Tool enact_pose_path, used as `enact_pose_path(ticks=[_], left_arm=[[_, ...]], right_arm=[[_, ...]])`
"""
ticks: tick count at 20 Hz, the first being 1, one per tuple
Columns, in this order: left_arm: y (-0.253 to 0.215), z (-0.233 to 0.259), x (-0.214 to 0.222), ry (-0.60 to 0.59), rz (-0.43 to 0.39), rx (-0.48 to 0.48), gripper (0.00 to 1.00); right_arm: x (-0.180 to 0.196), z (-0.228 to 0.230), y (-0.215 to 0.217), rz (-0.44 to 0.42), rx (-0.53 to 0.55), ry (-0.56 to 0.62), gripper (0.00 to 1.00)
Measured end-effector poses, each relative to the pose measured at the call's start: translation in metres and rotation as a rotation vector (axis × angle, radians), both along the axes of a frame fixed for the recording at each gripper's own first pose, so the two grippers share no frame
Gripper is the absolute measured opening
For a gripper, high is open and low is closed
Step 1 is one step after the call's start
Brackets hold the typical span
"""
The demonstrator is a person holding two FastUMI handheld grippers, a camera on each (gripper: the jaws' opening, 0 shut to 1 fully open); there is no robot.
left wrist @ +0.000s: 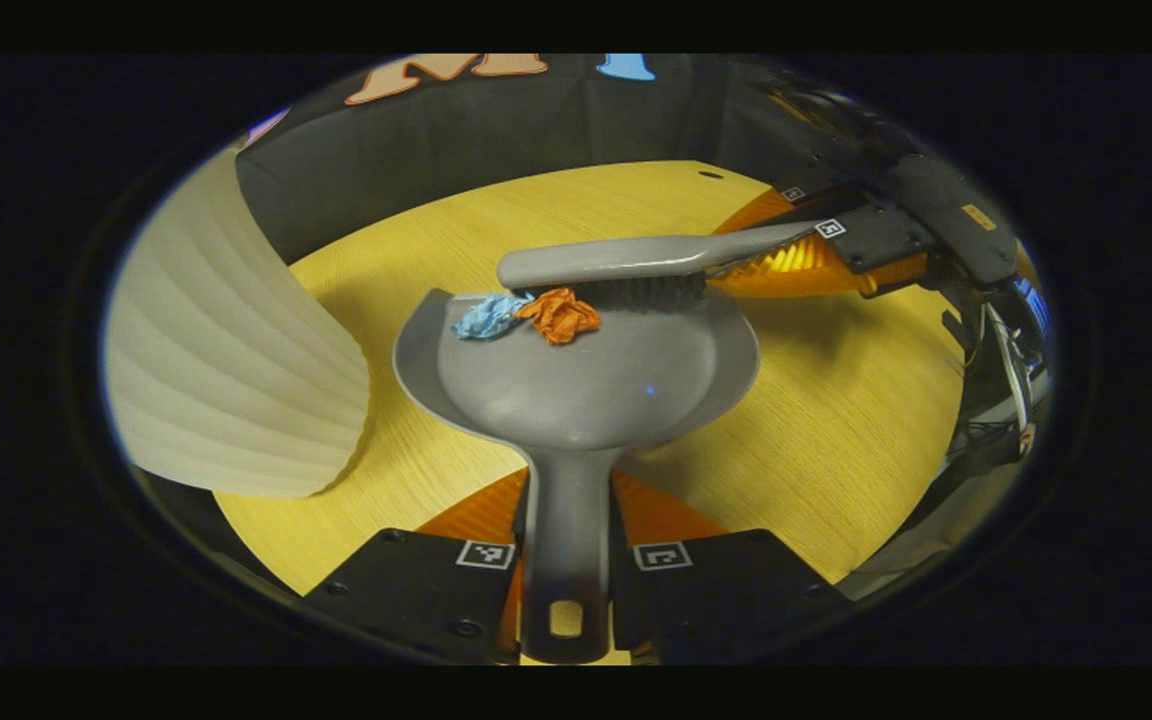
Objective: Pick up the small broom and dustpan from the desktop, sweep the trash into the dustpan with the broom, and then empty the trash into the garbage bin.
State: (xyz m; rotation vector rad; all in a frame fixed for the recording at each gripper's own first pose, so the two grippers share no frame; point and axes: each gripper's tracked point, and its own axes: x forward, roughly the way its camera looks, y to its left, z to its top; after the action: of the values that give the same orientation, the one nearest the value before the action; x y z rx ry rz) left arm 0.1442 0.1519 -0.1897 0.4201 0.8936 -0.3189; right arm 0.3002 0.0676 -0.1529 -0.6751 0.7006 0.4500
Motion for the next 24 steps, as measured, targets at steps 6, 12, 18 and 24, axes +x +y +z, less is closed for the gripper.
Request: enact_pose_path(ticks=[6,12,18,24], left_arm=[[-0.005,0.0,0.002,-0.046,0.037,-0.053,0.31],[-0.022,0.018,0.003,-0.125,0.081,-0.12,0.29],[-0.041,0.032,0.001,-0.186,0.149,-0.237,0.29],[-0.041,0.038,0.0,-0.239,0.089,-0.249,0.29]], right_arm=[[-0.018,0.017,0.008,-0.005,0.058,-0.04,0.26],[-0.026,0.044,-0.004,-0.071,0.175,-0.126,0.26],[-0.036,0.065,-0.033,-0.17,0.346,-0.214,0.26],[-0.043,0.052,-0.087,-0.291,0.508,-0.346,0.26]])
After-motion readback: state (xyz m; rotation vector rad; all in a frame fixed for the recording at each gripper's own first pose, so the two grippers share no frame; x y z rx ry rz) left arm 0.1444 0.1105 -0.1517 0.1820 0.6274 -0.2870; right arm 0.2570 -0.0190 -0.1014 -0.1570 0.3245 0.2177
